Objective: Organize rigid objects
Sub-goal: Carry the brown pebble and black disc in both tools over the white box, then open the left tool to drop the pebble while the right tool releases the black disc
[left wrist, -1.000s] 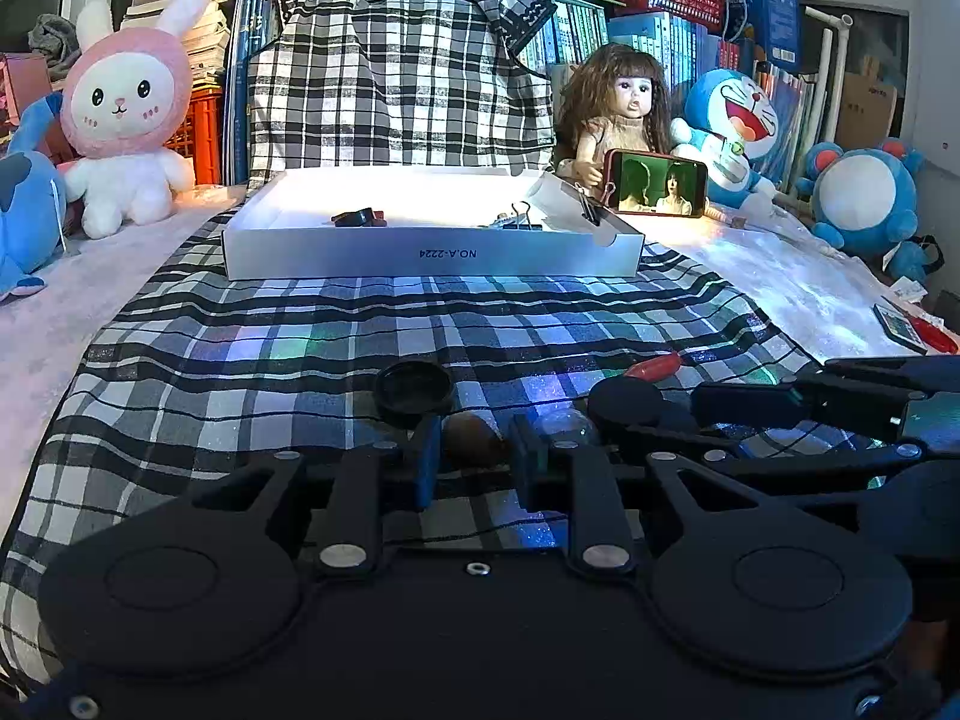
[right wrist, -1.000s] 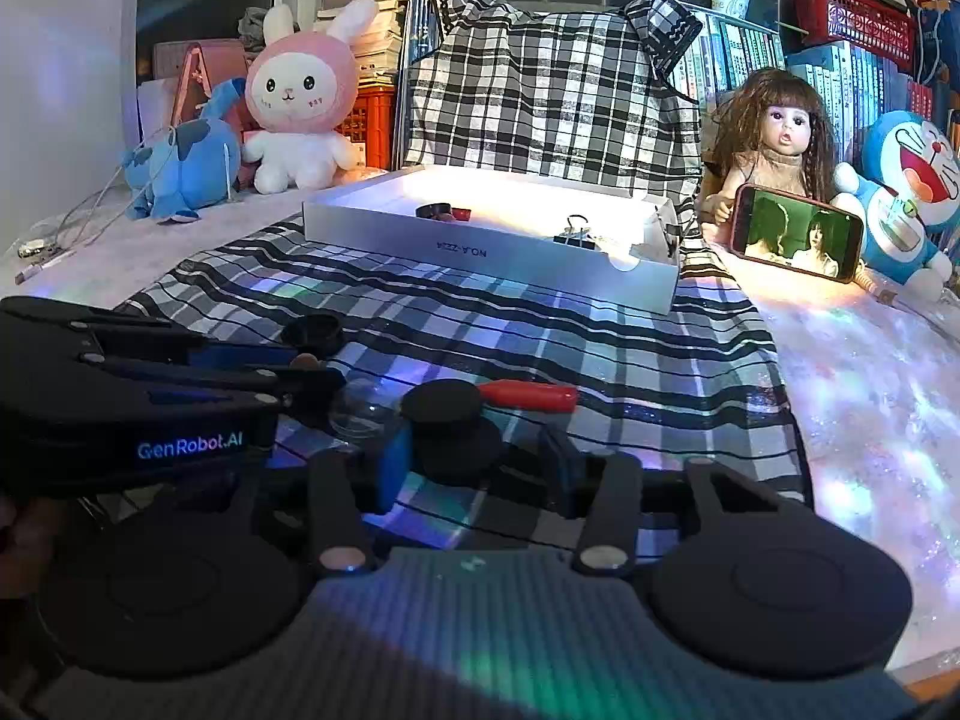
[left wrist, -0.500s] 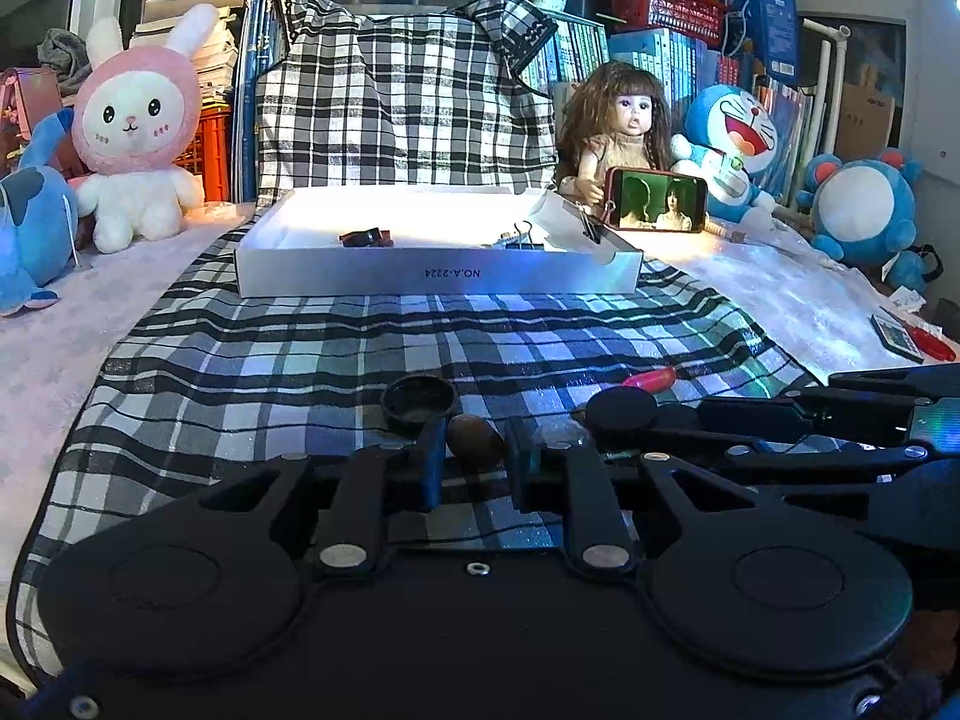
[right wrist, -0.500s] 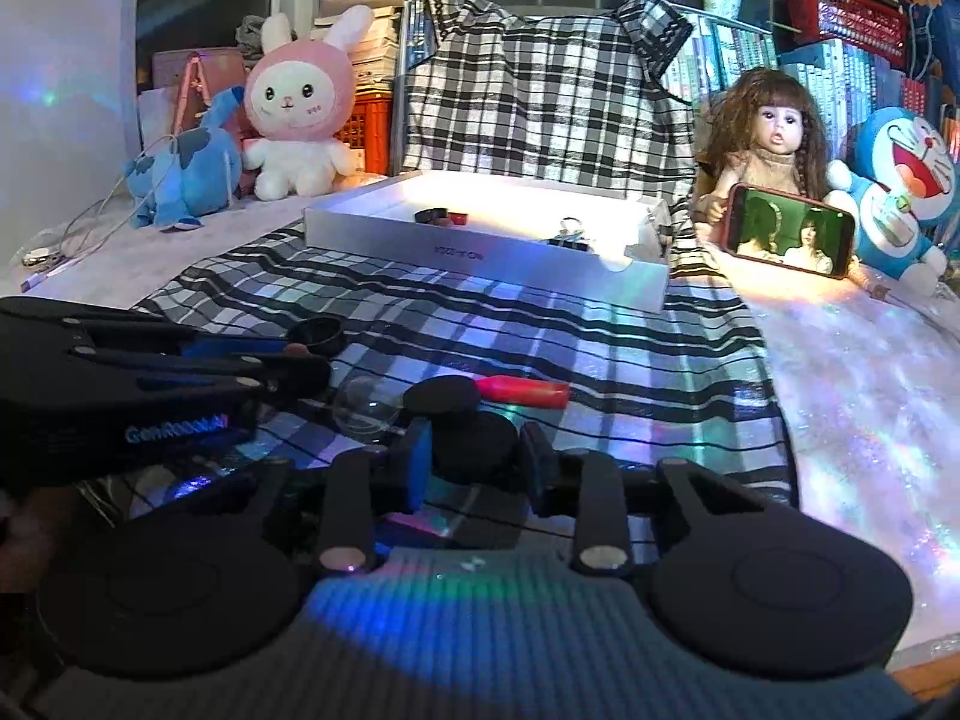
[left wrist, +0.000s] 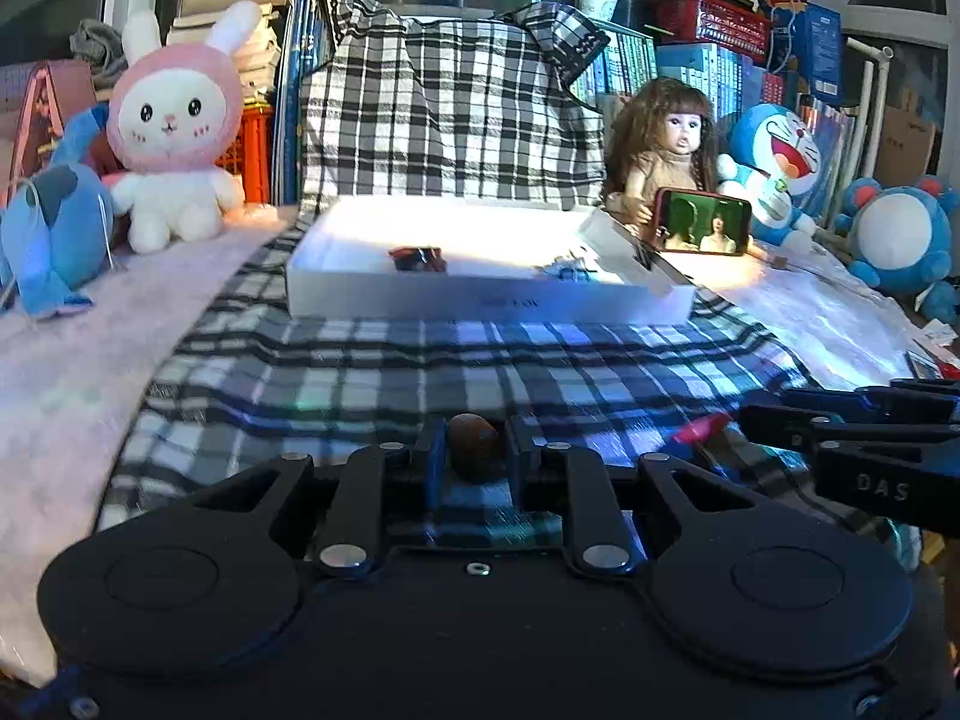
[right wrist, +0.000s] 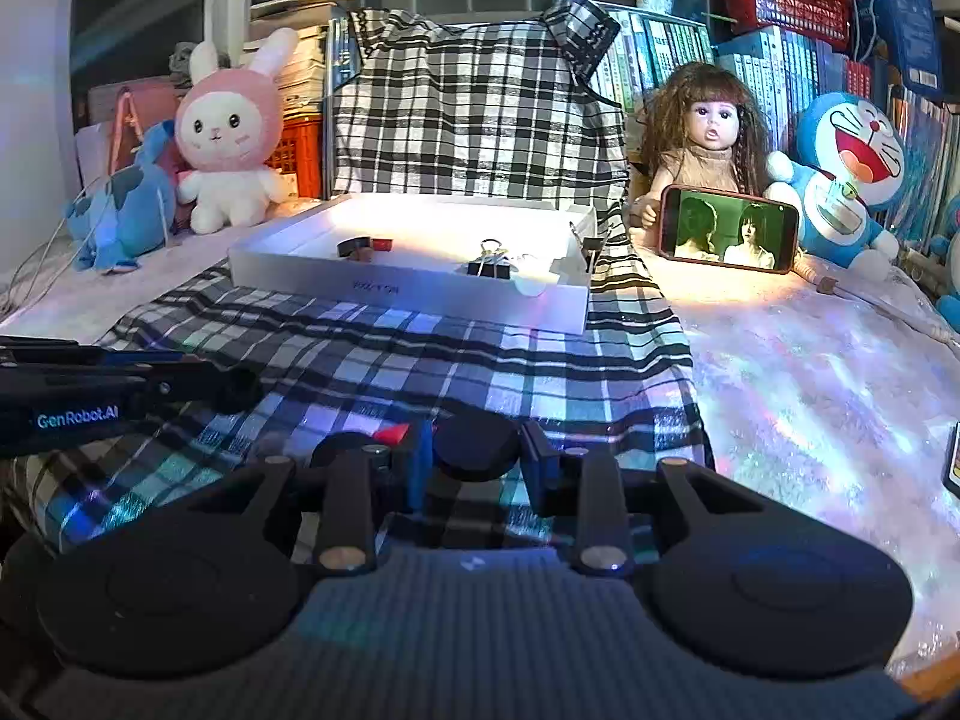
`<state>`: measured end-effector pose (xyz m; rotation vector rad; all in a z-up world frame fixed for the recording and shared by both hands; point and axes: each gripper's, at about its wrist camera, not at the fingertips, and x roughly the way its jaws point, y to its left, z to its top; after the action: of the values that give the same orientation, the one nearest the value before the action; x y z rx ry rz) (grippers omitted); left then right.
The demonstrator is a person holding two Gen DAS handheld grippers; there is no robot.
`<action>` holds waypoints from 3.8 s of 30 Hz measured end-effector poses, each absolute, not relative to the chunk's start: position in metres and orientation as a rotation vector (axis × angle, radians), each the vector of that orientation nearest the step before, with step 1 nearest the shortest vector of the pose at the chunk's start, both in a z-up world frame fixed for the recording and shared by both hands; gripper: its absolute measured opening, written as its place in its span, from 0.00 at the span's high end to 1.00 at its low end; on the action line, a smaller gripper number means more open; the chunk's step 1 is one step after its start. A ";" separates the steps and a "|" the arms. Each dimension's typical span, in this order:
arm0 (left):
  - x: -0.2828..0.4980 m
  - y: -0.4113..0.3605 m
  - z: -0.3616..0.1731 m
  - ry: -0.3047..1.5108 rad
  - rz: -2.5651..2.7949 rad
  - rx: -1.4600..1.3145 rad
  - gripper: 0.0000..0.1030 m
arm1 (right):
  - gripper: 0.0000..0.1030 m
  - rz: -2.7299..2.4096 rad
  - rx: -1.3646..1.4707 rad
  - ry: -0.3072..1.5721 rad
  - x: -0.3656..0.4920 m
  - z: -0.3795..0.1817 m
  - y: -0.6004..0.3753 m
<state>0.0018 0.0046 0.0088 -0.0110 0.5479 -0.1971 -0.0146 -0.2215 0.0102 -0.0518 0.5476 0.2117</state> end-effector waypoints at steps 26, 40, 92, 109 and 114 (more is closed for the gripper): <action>0.144 0.024 0.079 0.610 -0.248 -0.116 0.81 | 0.64 0.217 0.169 0.589 0.105 0.066 -0.240; 0.262 0.007 0.048 0.739 -0.148 -0.124 0.81 | 0.64 0.220 0.127 0.732 0.213 0.063 -0.216; 0.326 0.002 0.000 0.765 -0.109 -0.069 0.80 | 0.64 0.174 -0.026 0.815 0.274 0.013 -0.179; 0.301 -0.001 0.022 0.709 -0.161 -0.073 0.71 | 0.58 0.182 0.017 0.770 0.259 0.027 -0.189; 0.284 -0.003 0.030 0.697 -0.155 -0.050 0.65 | 0.47 0.187 0.001 0.737 0.246 0.033 -0.191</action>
<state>0.2843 -0.0030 0.0303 -0.0500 0.6970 -0.1553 0.2456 -0.1912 0.0331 0.0015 0.7374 0.1875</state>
